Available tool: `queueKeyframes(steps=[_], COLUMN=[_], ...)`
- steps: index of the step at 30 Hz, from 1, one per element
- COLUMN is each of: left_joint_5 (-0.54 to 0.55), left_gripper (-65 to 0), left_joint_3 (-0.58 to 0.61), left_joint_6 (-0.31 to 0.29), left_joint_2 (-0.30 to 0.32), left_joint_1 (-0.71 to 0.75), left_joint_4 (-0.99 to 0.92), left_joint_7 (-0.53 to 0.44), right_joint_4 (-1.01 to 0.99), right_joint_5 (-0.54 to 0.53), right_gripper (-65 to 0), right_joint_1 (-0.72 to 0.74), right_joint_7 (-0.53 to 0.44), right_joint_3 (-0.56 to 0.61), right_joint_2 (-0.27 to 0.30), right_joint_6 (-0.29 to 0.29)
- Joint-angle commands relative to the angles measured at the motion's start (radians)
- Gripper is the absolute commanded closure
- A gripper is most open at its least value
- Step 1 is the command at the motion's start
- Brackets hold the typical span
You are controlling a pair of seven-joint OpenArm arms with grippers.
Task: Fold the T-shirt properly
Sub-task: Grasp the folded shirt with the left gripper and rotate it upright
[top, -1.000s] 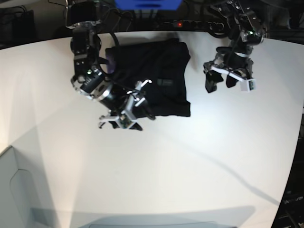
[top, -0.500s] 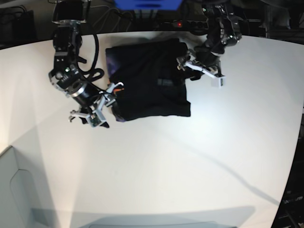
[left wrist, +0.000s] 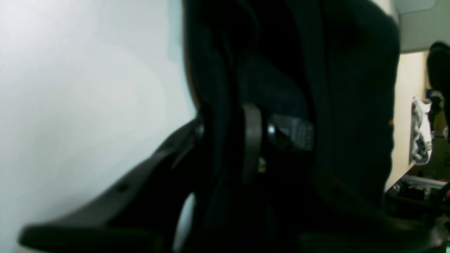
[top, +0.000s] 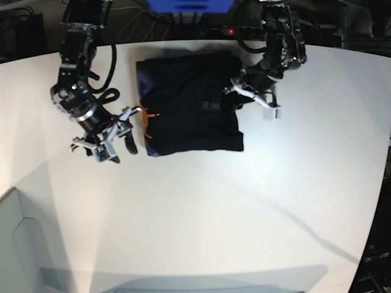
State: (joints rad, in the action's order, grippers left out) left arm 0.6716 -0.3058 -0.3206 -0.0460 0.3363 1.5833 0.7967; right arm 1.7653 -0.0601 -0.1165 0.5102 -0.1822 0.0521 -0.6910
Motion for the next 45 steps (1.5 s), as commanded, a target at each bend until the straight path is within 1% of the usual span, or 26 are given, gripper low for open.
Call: queueKeyframes(steps=[1, 2, 3, 5, 7, 10, 13, 15, 17, 19, 20, 23, 25, 27, 29, 31, 33, 34, 36, 38, 41, 42, 44, 45], left_joint_5=[-0.042, -0.042, -0.042, -0.04, -0.039, -0.042, -0.043, -0.043, -0.043, -0.043, -0.043, -0.043, -0.043, -0.043, -0.043, -0.045, -0.045, -0.045, -0.045, -0.045, -0.043, -0.043, -0.043, -0.043], left_gripper=[-6.1, -2.1, 0.0, -0.9, 0.0, -0.1, -0.1, -0.1, -0.1, -0.1, -0.1, -0.1, -0.1, -0.1, -0.1, -0.1, -0.3, -1.8, -7.2, -17.1, -34.5, -40.2, -46.9, -48.6], left_joint_3=[0.003, 0.01, 0.046, 0.132, 0.242, 0.389, 0.558, 0.692, 0.808, 0.929, 0.997, 1.138, 1.232, 1.325, 1.388, 1.439, 1.468, 1.479, 1.482, 1.483, 1.477, 1.474, 1.44, 1.407], left_joint_6=[0.016, 0.016, 0.019, 0.019, 0.021, 0.018, 0.018, 0.016, 0.016, 0.015, 0.015, 0.013, -0.021, -0.074, -0.108, -0.125, -0.125, -0.125, -0.12, -0.116, -0.114, -0.114, -0.114, -0.114], left_joint_2=[0.013, 0.031, 0.053, 0.12, 0.188, 0.271, 0.338, 0.364, 0.366, 0.354, 0.334, 0.268, 0.223, 0.183, 0.137, 0.097, 0.067, 0.054, 0.044, 0.038, 0.038, 0.038, 0.041, 0.045], left_joint_1=[-0.015, -0.03, -0.053, -0.101, -0.162, -0.277, -0.426, -0.541, -0.649, -0.756, -0.811, -0.923, -0.98, -1.023, -1.052, -1.084, -1.098, -1.107, -1.116, -1.12, -1.138, -1.141, -1.156, -1.156], left_joint_4=[-0.016, -0.033, -0.056, -0.103, -0.153, -0.206, -0.246, -0.281, -0.326, -0.383, -0.413, -0.49, -0.538, -0.582, -0.636, -0.691, -0.729, -0.748, -0.757, -0.754, -0.754, -0.754, -0.739, -0.72], left_joint_7=[0.022, 0.022, 0.022, 0.022, 0.02, 0.013, 0.017, 0.011, 0.011, 0.01, 0.008, -0.021, -0.076, -0.127, -0.181, -0.208, -0.208, -0.211, -0.207, -0.207, -0.214, -0.216, -0.217, -0.217], right_joint_4=[0.02, 0.02, 0.02, 0.028, 0.049, 0.094, 0.133, 0.15, 0.166, 0.176, 0.186, 0.199, 0.215, 0.233, 0.239, 0.241, 0.241, 0.241, 0.241, 0.241, 0.241, 0.241, 0.241, 0.241], right_joint_5=[-0.019, -0.019, -0.019, -0.019, -0.019, -0.019, -0.019, -0.019, -0.019, -0.019, -0.019, -0.019, -0.019, -0.019, -0.019, -0.019, -0.019, -0.019, -0.02, -0.019, -0.024, -0.024, -0.022, -0.022], right_gripper=[-29.8, -29.8, -29.8, -29.8, -29.8, -29.8, -29.8, -29.8, -29.8, -29.8, -29.8, -29.8, -29.8, -29.8, -29.8, -29.8, -29.8, -29.8, -29.8, -29.8, -29.8, -29.8, -29.8, -29.8], right_joint_1=[0.011, 0.011, 0.01, 0.008, -0.005, -0.021, -0.036, -0.051, -0.053, -0.067, -0.073, -0.098, -0.113, -0.137, -0.15, -0.162, -0.183, -0.191, -0.194, -0.203, -0.217, -0.217, -0.217, -0.217], right_joint_7=[-0.029, -0.029, -0.029, -0.028, -0.028, -0.028, -0.028, -0.028, -0.028, -0.028, -0.028, -0.028, -0.028, -0.028, -0.028, -0.028, -0.031, -0.031, -0.031, -0.029, -0.032, -0.032, -0.032, -0.032], right_joint_3=[-0.02, -0.04, -0.06, -0.095, -0.138, -0.184, -0.231, -0.268, -0.313, -0.363, -0.385, -0.431, -0.451, -0.481, -0.501, -0.521, -0.538, -0.54, -0.541, -0.543, -0.537, -0.537, -0.537, -0.537], right_joint_2=[0.002, 0.001, -0.001, -0.001, -0.002, -0.002, -0.004, -0.016, -0.034, -0.062, -0.067, -0.076, -0.09, -0.103, -0.117, -0.131, -0.14, -0.145, -0.157, -0.165, -0.168, -0.177, -0.192, -0.196], right_joint_6=[-0.007, -0.007, -0.007, -0.007, -0.007, -0.007, -0.007, -0.007, -0.007, -0.007, -0.007, -0.007, -0.007, -0.007, -0.007, -0.007, -0.007, -0.007, -0.007, -0.007, -0.007, -0.007, -0.007, -0.007])
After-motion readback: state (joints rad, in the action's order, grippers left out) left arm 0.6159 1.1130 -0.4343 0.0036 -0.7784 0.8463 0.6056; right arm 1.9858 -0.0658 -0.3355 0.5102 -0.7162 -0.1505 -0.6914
